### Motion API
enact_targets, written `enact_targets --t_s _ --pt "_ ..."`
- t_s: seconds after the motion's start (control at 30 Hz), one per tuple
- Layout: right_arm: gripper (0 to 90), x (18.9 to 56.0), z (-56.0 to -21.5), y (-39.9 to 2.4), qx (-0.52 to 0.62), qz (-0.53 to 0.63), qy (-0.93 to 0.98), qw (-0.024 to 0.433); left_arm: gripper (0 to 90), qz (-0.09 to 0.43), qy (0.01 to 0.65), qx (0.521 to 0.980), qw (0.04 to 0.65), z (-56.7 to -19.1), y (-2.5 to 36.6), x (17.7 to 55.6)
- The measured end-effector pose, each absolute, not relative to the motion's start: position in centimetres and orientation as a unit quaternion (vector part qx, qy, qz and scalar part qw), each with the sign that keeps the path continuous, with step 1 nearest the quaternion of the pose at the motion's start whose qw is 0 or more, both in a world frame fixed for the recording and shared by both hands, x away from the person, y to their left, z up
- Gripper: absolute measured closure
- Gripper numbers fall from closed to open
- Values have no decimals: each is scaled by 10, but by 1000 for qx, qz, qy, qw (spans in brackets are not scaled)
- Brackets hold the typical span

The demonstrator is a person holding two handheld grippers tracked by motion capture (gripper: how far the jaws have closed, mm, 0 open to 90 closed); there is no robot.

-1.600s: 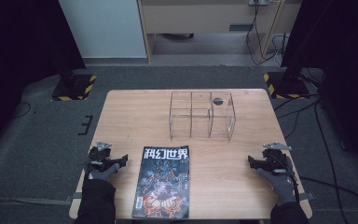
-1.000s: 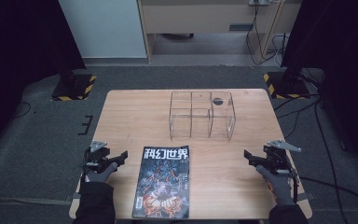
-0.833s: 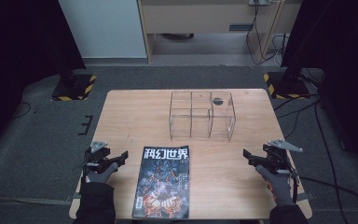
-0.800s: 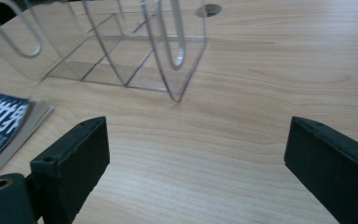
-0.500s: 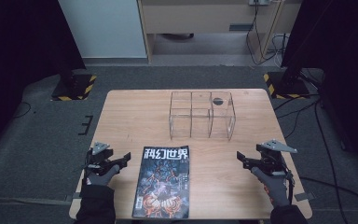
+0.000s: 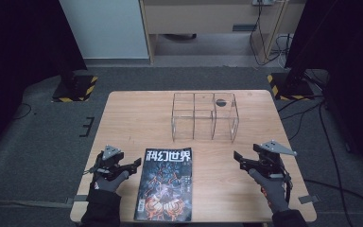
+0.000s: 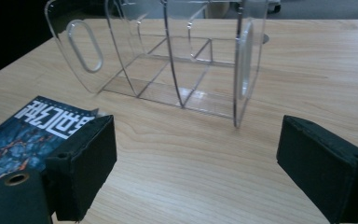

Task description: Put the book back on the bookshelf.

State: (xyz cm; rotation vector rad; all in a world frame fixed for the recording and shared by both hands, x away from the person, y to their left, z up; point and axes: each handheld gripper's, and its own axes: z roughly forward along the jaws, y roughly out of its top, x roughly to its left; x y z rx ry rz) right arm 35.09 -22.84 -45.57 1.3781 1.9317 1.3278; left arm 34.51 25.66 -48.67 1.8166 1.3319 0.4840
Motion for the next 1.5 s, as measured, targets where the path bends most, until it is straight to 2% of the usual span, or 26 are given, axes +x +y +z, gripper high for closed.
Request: enact_targets --t_s 0.8,1.5 --pt "132 347 -449 -160 448 489 727 179 206 179 510 744 393 -497 243 346" --pt "142 347 -470 -103 424 466 761 152 218 170 498 768 365 -510 232 350"
